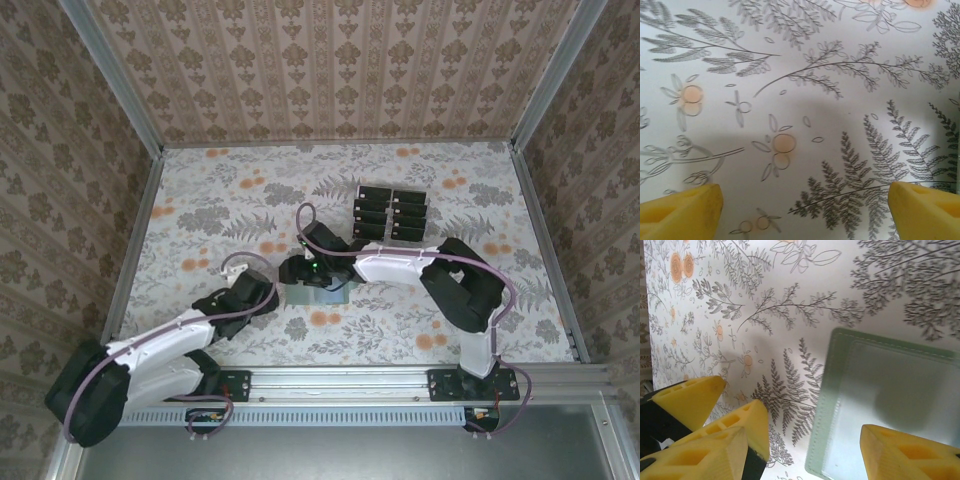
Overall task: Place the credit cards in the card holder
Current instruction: Flip over the card slot in the card holder.
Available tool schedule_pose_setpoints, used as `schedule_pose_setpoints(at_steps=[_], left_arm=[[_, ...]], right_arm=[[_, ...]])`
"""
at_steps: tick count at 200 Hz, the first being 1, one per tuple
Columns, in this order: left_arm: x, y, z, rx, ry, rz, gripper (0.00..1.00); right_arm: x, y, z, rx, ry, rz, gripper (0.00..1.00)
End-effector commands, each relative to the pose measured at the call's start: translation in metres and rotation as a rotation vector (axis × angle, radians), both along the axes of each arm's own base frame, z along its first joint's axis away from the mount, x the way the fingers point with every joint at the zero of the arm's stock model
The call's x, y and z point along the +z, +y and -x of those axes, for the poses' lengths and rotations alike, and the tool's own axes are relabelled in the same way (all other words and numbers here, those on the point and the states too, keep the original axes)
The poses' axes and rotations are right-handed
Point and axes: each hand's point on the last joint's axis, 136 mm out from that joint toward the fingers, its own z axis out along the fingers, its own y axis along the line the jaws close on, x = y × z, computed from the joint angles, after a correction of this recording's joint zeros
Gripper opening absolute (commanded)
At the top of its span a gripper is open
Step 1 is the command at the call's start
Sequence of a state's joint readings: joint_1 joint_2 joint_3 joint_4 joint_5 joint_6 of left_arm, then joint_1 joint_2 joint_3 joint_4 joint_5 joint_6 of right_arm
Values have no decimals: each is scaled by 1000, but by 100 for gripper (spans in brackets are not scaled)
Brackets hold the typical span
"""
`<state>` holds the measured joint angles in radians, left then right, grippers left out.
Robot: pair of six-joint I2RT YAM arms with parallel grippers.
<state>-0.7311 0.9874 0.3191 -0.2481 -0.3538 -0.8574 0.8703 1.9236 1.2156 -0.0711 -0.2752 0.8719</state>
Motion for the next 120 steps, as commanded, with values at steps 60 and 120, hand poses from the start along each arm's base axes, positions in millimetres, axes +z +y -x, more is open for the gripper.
schedule_pose_setpoints(at_steps=[60,120], left_arm=[[7,8,7,-15,-35,16,87],[25,-16,-9,-105,-58,35,88]], right_arm=[[27,-18,-1,-10,-69,98,64],[12,-95,-5,-86,-79,304,68]])
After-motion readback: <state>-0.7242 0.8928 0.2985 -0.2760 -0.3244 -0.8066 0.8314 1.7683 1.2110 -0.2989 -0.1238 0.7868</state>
